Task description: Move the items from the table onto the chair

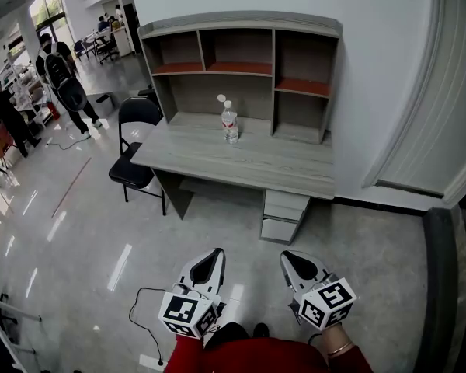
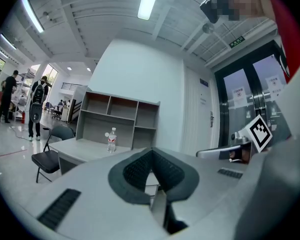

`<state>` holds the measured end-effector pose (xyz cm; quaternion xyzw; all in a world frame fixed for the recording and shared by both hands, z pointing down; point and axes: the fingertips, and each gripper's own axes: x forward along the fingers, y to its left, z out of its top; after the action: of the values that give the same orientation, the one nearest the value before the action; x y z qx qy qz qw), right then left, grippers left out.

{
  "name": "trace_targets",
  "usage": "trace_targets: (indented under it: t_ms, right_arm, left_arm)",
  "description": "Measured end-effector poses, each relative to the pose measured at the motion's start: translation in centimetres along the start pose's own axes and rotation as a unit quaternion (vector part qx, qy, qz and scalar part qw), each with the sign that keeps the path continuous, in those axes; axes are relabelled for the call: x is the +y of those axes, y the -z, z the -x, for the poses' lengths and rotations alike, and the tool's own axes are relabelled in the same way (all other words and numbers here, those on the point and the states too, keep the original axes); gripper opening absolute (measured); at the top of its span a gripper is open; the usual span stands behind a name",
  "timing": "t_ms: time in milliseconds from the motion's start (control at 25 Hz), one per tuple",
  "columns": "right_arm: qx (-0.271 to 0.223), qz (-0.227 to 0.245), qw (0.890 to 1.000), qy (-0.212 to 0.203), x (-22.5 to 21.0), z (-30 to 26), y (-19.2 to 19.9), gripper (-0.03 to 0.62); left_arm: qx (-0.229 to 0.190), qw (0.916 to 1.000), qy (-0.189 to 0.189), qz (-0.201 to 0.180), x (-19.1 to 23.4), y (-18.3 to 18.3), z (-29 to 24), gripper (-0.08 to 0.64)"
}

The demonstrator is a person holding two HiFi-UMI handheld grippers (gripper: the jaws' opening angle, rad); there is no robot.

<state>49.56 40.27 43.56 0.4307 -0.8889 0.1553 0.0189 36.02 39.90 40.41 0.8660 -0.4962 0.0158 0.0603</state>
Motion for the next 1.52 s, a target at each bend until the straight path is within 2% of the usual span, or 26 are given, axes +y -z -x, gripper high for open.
trace_targets:
  t_ms: [240,440,640,760,880,1040,1200,1520]
  right_arm:
    - [0.01,-0.004,1.0,0.01,-2.2,-2.3,-0.6,0.012]
    - [0.003,-0.012,1.0,0.014,-5.4,-8.4,-1.7,0.012]
    - [0.009,-0.007,0.999,0.038,-9.9,-17.9,-3.1,0.012]
    - [0.012,-0.01,0.999,0.052,-12.4,-24.0,-5.6,0.012]
    - [0.008,-0.02,0.997,0.073,-14.6,-29.0,-7.9,0.012]
    - [0.018,-0.022,0.997,0.076,-16.0,-33.2,-9.3,0.012]
    - [0.027,-0.018,0.996,0.083,-18.1,-35.2,-10.0,0.012]
    - [0.04,-0.025,0.995,0.086,-21.5,-37.0,-10.6,0.012]
  left_arm:
    - [0.007,0.9997,-0.022,-0.01,2.7,-0.5,-2.3,0.008]
    - [0.014,0.9995,-0.018,-0.02,7.6,-0.2,-8.3,0.008]
    - [0.037,0.9991,0.003,-0.019,14.7,0.7,-16.7,0.008]
    - [0.048,0.9985,0.022,-0.011,18.7,-0.4,-21.4,0.008]
    - [0.048,0.9972,0.053,-0.019,21.3,-1.8,-25.8,0.008]
    - [0.059,0.9959,0.068,-0.016,23.6,-2.1,-29.9,0.008]
    - [0.071,0.9946,0.074,-0.016,24.6,-2.0,-33.0,0.008]
    - [0.102,0.9932,0.052,-0.015,26.1,-1.1,-36.8,0.008]
